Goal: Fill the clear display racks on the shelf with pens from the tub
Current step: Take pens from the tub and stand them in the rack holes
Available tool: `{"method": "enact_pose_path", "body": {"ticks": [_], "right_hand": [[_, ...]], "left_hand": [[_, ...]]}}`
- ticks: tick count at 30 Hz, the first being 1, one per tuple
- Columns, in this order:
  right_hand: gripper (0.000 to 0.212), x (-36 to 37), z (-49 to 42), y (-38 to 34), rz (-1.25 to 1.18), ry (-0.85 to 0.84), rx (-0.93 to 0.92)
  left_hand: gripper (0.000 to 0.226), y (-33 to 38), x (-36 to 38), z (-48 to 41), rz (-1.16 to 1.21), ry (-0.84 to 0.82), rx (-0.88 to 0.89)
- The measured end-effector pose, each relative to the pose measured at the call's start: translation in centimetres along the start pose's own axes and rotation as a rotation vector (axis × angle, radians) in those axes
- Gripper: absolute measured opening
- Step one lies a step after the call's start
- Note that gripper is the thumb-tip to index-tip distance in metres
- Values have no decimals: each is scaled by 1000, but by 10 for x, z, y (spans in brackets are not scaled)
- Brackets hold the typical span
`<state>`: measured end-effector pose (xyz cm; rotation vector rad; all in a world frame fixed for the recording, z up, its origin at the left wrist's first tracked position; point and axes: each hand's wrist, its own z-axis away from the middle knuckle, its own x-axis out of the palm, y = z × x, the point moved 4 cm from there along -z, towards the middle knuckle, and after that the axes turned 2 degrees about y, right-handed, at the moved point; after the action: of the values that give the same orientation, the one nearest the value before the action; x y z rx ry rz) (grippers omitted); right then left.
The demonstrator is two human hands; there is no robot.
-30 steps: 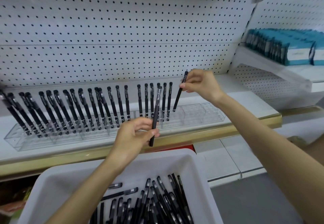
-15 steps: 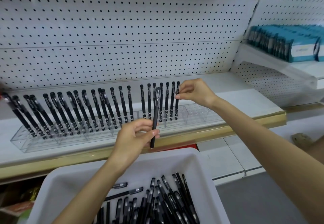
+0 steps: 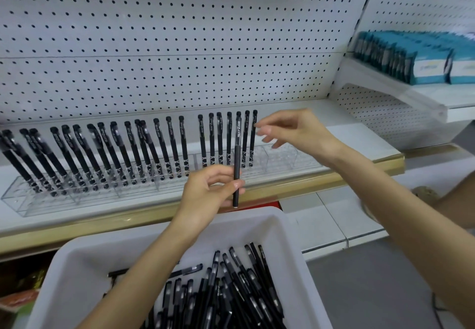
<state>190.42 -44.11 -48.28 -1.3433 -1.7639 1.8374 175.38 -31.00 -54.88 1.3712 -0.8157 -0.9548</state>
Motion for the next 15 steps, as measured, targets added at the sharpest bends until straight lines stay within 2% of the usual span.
{"method": "enact_pose_path", "body": {"ticks": [2, 5, 12, 15], "right_hand": [[11, 13, 11, -3, -24, -83, 10], [9, 23, 16, -3, -85, -86, 22], [42, 19, 15, -1, -165, -81, 42], [23, 10, 12, -3, -174, -76, 39]], "left_hand": [[15, 1, 7, 1, 5, -13, 18], [13, 3, 15, 1, 2, -17, 44], [13, 4, 21, -2, -23, -21, 73], [5, 5, 21, -6, -137, 10, 173]]}}
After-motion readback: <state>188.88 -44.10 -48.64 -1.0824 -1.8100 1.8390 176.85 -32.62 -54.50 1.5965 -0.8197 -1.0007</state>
